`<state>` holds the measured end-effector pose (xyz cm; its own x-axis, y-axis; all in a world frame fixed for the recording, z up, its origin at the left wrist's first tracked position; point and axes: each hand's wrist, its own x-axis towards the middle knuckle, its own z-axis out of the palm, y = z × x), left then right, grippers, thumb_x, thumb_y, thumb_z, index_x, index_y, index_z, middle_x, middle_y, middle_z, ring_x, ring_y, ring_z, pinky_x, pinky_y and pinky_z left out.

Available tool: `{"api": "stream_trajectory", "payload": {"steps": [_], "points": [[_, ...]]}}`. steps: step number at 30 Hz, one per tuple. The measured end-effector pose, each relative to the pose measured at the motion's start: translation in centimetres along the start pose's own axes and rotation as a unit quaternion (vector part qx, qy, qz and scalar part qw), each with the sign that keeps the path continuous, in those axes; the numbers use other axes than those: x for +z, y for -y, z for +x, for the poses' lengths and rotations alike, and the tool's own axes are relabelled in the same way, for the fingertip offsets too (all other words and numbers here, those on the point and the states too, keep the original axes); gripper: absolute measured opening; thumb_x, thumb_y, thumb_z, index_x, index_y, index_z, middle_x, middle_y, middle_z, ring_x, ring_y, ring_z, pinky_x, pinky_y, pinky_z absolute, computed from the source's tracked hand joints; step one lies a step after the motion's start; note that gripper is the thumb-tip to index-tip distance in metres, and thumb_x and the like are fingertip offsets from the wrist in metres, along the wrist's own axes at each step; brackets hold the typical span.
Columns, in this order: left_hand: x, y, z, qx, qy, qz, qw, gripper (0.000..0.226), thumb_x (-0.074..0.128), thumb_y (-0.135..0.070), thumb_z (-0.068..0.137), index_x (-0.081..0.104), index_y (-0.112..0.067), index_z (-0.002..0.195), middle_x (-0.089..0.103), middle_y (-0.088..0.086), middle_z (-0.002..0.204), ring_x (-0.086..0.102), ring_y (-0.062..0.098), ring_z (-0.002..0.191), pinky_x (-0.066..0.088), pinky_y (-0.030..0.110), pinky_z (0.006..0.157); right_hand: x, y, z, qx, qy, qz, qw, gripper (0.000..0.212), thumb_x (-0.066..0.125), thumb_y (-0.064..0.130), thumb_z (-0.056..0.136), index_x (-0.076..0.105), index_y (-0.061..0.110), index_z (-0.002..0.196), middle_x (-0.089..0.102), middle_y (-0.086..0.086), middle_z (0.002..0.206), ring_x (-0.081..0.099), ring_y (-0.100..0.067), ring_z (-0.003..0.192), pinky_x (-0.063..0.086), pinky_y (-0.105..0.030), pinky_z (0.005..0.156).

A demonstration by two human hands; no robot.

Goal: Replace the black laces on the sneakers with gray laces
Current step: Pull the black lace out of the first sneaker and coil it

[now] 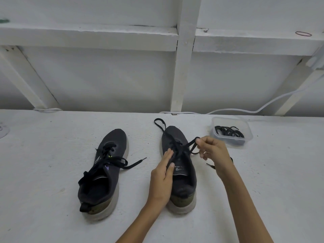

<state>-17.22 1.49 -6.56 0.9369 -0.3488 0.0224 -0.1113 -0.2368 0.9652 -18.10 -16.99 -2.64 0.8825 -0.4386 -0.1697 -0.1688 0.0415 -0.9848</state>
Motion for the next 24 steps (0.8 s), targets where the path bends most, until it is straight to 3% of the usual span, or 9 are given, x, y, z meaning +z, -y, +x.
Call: {"api": "stream_trajectory", "payload": {"steps": [3, 7, 10, 15, 17, 21, 24], "points": [[0.1, 0.0, 0.0, 0.000, -0.007, -0.003, 1.000, 0.042, 0.046, -0.009, 0.100, 0.046, -0.021, 0.141, 0.045, -0.014, 0.143, 0.037, -0.006, 0.133, 0.027, 0.002, 0.105, 0.0, -0.3, -0.2, 0.031, 0.019, 0.019, 0.999, 0.021, 0.067, 0.022, 0.090, 0.063, 0.005, 0.078, 0.056, -0.001, 0.064, 0.048, -0.015, 0.049, 0.034, -0.024, 0.049], [0.1, 0.1, 0.0, -0.004, -0.006, 0.001, 1.000, 0.042, 0.047, -0.011, 0.100, 0.046, -0.023, 0.141, 0.047, -0.014, 0.144, 0.039, -0.005, 0.132, 0.029, 0.010, 0.110, 0.8, -1.0, -1.3, 0.055, 0.110, -0.078, 0.989, 0.022, 0.075, 0.020, 0.083, 0.065, 0.005, 0.070, 0.058, -0.008, 0.058, 0.052, -0.015, 0.052, 0.037, -0.022, 0.049], [0.0, 0.0, 0.0, -0.001, -0.003, 0.004, 1.000, 0.042, 0.047, -0.011, 0.100, 0.046, -0.022, 0.141, 0.047, -0.014, 0.144, 0.039, -0.007, 0.131, 0.029, 0.011, 0.110, 0.5, -0.5, -0.8, 0.019, 0.047, -0.061, 0.997, 0.022, 0.073, 0.011, 0.084, 0.062, -0.002, 0.070, 0.056, -0.008, 0.054, 0.050, -0.011, 0.047, 0.034, -0.022, 0.049], [0.0, -0.1, 0.0, -0.001, 0.000, 0.009, 1.000, 0.042, 0.046, -0.010, 0.101, 0.045, -0.019, 0.142, 0.045, -0.014, 0.143, 0.038, -0.004, 0.133, 0.026, 0.000, 0.104, -1.0, 0.4, 0.3, -0.005, -0.073, 0.103, 0.992, 0.016, 0.062, 0.014, 0.093, 0.062, 0.009, 0.078, 0.055, 0.000, 0.064, 0.048, -0.012, 0.050, 0.033, -0.023, 0.050], [0.0, -0.1, 0.0, 0.001, -0.003, 0.009, 1.000, 0.042, 0.046, -0.010, 0.101, 0.045, -0.021, 0.142, 0.046, -0.014, 0.143, 0.038, -0.007, 0.131, 0.027, 0.003, 0.105, -0.8, 0.2, 0.0, 0.002, -0.052, 0.066, 0.996, 0.014, 0.065, 0.017, 0.091, 0.064, 0.009, 0.079, 0.058, -0.002, 0.068, 0.050, -0.013, 0.050, 0.034, -0.021, 0.048], [0.0, 0.2, 0.1, 0.000, -0.003, 0.009, 1.000, 0.042, 0.047, -0.012, 0.101, 0.045, -0.024, 0.141, 0.047, -0.015, 0.143, 0.039, -0.008, 0.130, 0.030, 0.010, 0.110, 0.7, -0.6, -1.5, 0.021, 0.091, -0.089, 0.992, 0.016, 0.076, 0.021, 0.081, 0.072, 0.007, 0.075, 0.063, -0.007, 0.064, 0.054, -0.014, 0.053, 0.037, -0.020, 0.049], [0.0, 0.2, 0.1, 0.002, -0.003, 0.010, 1.000, 0.042, 0.047, -0.011, 0.100, 0.046, -0.023, 0.141, 0.047, -0.014, 0.143, 0.040, -0.007, 0.131, 0.030, 0.011, 0.110, 0.9, -0.3, -1.3, -0.035, 0.045, -0.094, 0.994, 0.022, 0.077, 0.015, 0.080, 0.069, 0.000, 0.065, 0.057, -0.009, 0.053, 0.047, -0.010, 0.048, 0.034, -0.014, 0.048]]}}
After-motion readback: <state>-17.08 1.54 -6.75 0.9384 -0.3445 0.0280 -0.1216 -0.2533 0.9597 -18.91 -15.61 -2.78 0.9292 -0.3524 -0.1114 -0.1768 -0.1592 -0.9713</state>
